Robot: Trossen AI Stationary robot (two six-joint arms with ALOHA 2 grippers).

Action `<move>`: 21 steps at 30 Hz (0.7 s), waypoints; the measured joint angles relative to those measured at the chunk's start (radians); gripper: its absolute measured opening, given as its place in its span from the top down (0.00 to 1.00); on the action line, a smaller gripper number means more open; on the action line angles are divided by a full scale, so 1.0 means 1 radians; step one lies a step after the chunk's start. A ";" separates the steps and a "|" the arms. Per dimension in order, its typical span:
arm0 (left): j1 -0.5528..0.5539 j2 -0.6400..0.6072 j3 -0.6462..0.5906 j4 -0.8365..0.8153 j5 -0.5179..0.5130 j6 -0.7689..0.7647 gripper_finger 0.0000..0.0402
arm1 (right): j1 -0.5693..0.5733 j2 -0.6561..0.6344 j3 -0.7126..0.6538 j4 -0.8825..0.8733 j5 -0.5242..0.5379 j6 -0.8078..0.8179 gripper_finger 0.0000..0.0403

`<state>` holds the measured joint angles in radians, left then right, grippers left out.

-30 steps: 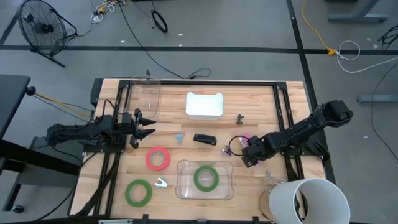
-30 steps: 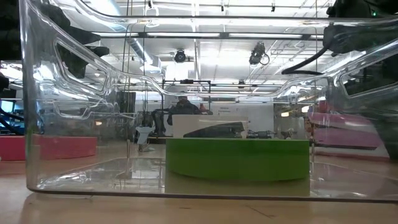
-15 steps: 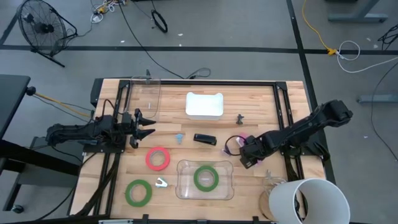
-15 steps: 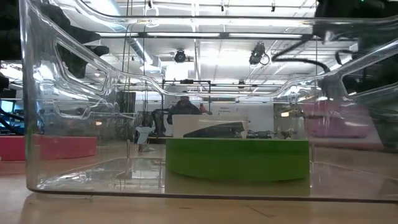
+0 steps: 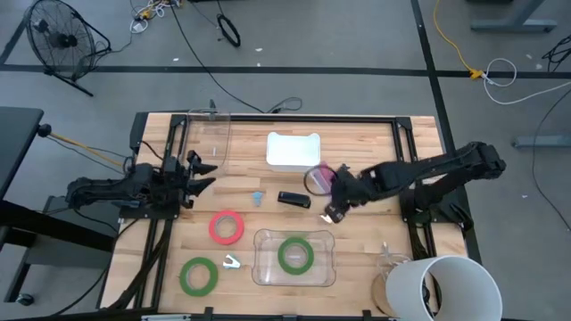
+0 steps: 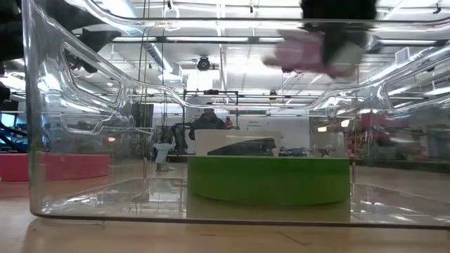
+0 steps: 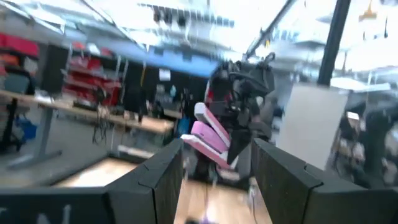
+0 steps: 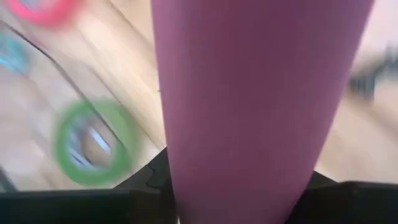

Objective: Pick and place Stapler, Stapler remover, tape
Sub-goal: Put the pink stapler into the top transparent bin

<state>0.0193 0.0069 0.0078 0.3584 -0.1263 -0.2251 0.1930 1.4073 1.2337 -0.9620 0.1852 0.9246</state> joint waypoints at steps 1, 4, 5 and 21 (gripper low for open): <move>0.000 0.002 0.000 0.026 -0.002 0.000 0.52 | -0.009 0.000 0.023 0.019 0.018 -0.033 0.64; 0.000 0.040 0.000 0.088 0.011 -0.003 0.52 | -0.035 0.000 0.066 0.120 0.050 -0.136 0.64; 0.000 0.064 0.000 0.118 0.020 -0.009 0.52 | -0.046 0.000 0.068 0.168 0.050 -0.175 0.64; 0.012 0.793 0.336 0.290 0.052 0.055 0.52 | -0.159 0.134 0.067 0.461 -0.089 -0.591 0.64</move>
<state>0.0312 0.7999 0.3442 0.6489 -0.0746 -0.1701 0.0337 1.5409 1.3010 -0.5010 0.0964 0.3337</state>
